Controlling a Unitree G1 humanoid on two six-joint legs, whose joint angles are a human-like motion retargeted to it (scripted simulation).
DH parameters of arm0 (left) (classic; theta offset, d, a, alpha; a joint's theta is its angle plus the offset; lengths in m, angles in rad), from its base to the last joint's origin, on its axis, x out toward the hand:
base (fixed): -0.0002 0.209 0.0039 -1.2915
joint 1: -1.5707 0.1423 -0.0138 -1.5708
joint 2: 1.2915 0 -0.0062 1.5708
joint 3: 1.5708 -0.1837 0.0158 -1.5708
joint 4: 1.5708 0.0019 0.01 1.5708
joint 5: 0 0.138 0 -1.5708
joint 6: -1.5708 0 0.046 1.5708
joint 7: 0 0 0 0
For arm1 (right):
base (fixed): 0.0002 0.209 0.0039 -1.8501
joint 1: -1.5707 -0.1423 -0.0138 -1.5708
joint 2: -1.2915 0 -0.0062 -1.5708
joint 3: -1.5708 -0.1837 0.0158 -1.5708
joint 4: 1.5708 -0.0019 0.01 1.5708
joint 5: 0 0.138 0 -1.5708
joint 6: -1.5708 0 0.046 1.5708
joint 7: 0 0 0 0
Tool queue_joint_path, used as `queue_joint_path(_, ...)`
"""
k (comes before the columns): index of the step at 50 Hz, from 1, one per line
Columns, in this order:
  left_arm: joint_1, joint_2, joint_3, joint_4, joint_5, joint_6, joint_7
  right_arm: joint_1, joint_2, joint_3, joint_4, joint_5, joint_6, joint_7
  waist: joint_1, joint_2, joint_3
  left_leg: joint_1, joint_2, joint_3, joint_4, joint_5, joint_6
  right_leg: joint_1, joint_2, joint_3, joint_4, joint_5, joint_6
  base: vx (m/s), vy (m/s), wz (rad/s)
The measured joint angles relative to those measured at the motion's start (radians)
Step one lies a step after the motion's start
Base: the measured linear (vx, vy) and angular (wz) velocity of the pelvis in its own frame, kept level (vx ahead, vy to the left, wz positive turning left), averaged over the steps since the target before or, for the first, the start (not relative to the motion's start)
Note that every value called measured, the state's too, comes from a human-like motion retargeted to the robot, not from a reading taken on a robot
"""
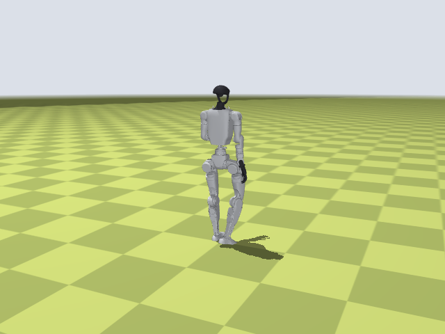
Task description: Upper body actions
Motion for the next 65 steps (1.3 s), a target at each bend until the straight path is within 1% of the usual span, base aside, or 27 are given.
queue_joint_path(6,-0.002,-0.009,-0.008,0.018,0.000,-0.006,-0.007,-0.006,0.003,0.002,0.033,-0.001,0.004,0.012,0.019,-0.040,0.006,0.033,-0.032,0.011,0.001,-0.027,-0.007,-0.009,-0.011,0.094,-0.163,-0.029,0.038,0.11,-0.01,0.13)
queue_joint_path(10,0.003,-0.011,0.001,0.013,-0.011,-0.007,-0.003,-0.010,0.002,-0.007,0.037,0.026,0.002,0.022,0.035,-0.044,0.009,0.049,-0.034,0.010,0.002,-0.056,-0.015,-0.026,-0.020,0.118,-0.184,-0.061,0.037,0.07,-0.01,-0.07)
queue_joint_path(13,0.003,-0.008,0.004,0.012,0.000,-0.003,0.007,-0.008,0.001,-0.012,0.033,0.030,-0.001,0.021,0.036,-0.047,0.009,0.055,-0.039,-0.008,0.006,-0.078,-0.010,-0.035,-0.034,0.108,-0.186,-0.074,0.028,0.07,-0.03,0.02)
queue_joint_path(16,0.003,-0.009,0.006,0.015,-0.005,-0.004,0.002,-0.007,-0.001,-0.012,0.034,0.026,0.002,0.015,0.031,-0.057,0.009,0.060,-0.057,-0.038,0.013,-0.093,0.006,-0.033,-0.046,0.088,-0.210,-0.051,0.019,0.07,-0.04,0.13)
queue_joint_path(20,0.006,-0.013,0.011,0.014,-0.003,-0.005,0.001,0.000,-0.002,-0.016,0.044,0.015,0.003,0.019,0.002,-0.079,0.011,0.075,-0.096,-0.090,0.022,-0.097,0.035,-0.017,-0.043,0.101,-0.297,0.081,0.017,0.08,-0.06,0.32)
queue_joint_path(22,0.007,-0.013,0.019,0.013,0.003,-0.006,0.010,0.000,-0.002,-0.016,0.056,0.013,0.006,0.021,0.020,-0.084,0.006,0.077,-0.100,-0.079,0.021,-0.099,0.042,-0.004,-0.040,0.111,-0.307,0.044,0.043,0.07,-0.08,-0.29)
queue_joint_path(23,0.008,-0.014,0.020,0.012,0.006,-0.006,0.015,0.002,-0.002,-0.020,0.063,0.013,0.007,0.022,0.020,-0.086,0.005,0.080,-0.102,-0.083,0.021,-0.098,0.044,0.001,-0.042,0.113,-0.319,0.043,0.050,0.07,-0.10,-0.13)
queue_joint_path(28,0.002,-0.013,0.030,-0.001,0.016,-0.006,0.044,0.012,-0.006,-0.028,0.081,0.013,0.008,0.028,0.018,-0.080,0.001,0.091,-0.096,-0.084,0.018,-0.095,0.045,0.026,-0.026,0.117,-0.370,0.050,0.044,0.06,-0.10,-0.09)
queue_joint_path(31,-0.024,-0.002,0.043,-0.022,0.024,-0.013,0.072,0.014,-0.006,-0.033,0.083,0.015,0.005,0.032,0.010,-0.079,0.002,0.092,-0.089,-0.079,0.017,-0.092,0.044,0.034,-0.016,0.120,-0.386,0.044,0.038,0.06,-0.14,-0.08)
queue_joint_path(33,-0.050,0.007,0.054,-0.048,0.021,-0.033,0.099,0.011,-0.006,-0.039,0.080,0.015,0.004,0.038,0.011,-0.082,0.007,0.091,-0.084,-0.070,0.018,-0.089,0.044,0.035,-0.012,0.129,-0.391,0.041,0.038,0.02,-0.12,-0.21)
queue_joint_path(35,-0.078,0.012,0.062,-0.082,0.011,-0.055,0.142,0.012,-0.008,-0.043,0.077,0.018,0.001,0.043,0.017,-0.083,0.012,0.092,-0.079,-0.060,0.017,-0.086,0.045,0.036,-0.008,0.141,-0.395,0.042,0.037,0.06,-0.16,-0.31)
queue_joint_path(37,-0.110,0.019,0.075,-0.120,0.011,-0.059,0.201,0.016,-0.013,-0.044,0.076,0.024,-0.003,0.047,0.029,-0.084,0.013,0.093,-0.072,-0.041,0.014,-0.079,0.052,0.034,-0.003,0.159,-0.398,0.042,0.036,0.03,-0.11,-0.43)
queue_joint_path(41,-0.182,0.035,0.105,-0.191,0.042,-0.043,0.298,0.020,-0.021,-0.046,0.081,0.029,-0.001,0.063,0.058,-0.088,0.011,0.093,-0.057,0.003,0.004,-0.063,0.067,0.031,0.004,0.202,-0.404,0.041,0.036,0.06,-0.16,-0.48)
queue_joint_path(44,-0.239,0.042,0.115,-0.228,0.044,-0.037,0.341,0.023,-0.025,-0.049,0.081,0.036,-0.002,0.073,0.067,-0.088,0.011,0.093,-0.047,0.022,-0.004,-0.055,0.072,0.028,0.007,0.218,-0.407,0.045,0.034,0.02,-0.10,-0.22)
queue_joint_path(51,-0.363,0.048,0.127,-0.280,0.046,-0.017,0.374,0.030,-0.032,-0.053,0.073,0.037,-0.003,0.072,0.019,-0.087,0.012,0.093,-0.042,-0.002,-0.015,-0.037,0.069,0.025,0.019,0.178,-0.427,0.061,0.007,0.05,-0.10,0.29)
queue_joint_path(55,-0.414,0.053,0.132,-0.293,0.060,-0.006,0.403,0.027,-0.035,-0.049,0.066,0.025,0.001,0.067,0.004,-0.083,0.013,0.089,-0.037,-0.006,-0.017,-0.032,0.063,0.024,0.023,0.171,-0.434,0.063,0.002,0.06,-0.07,0.12)
queue_joint_path(58,-0.435,0.063,0.139,-0.275,0.087,0.001,0.423,0.024,-0.036,-0.048,0.060,0.025,0.001,0.066,0.001,-0.081,0.014,0.087,-0.033,-0.003,-0.018,-0.030,0.058,0.022,0.026,0.172,-0.438,0.062,0.001,0.02,-0.02,0.01)
queue_joint_path(61,-0.446,0.078,0.146,-0.202,0.118,0.010,0.424,0.022,-0.036,-0.044,0.056,0.029,-0.002,0.070,0.000,-0.079,0.014,0.084,-0.029,-0.003,-0.019,-0.028,0.054,0.021,0.029,0.171,-0.441,0.061,-0.003,0.00,0.00,0.00)
queue_joint_path(63,-0.459,0.084,0.147,-0.104,0.150,0.024,0.395,0.018,-0.034,-0.040,0.057,0.031,-0.002,0.075,-0.001,-0.080,0.013,0.081,-0.028,-0.005,-0.018,-0.027,0.052,0.020,0.030,0.170,-0.441,0.059,-0.004,0.00,0.00,0.00)
queue_joint_path(65,-0.469,0.083,0.144,0.022,0.198,0.067,0.314,0.014,-0.033,-0.036,0.059,0.027,0.000,0.079,-0.002,-0.081,0.012,0.080,-0.027,-0.007,-0.017,-0.026,0.049,0.022,0.031,0.166,-0.443,0.058,-0.006,0.00,0.00,0.00)
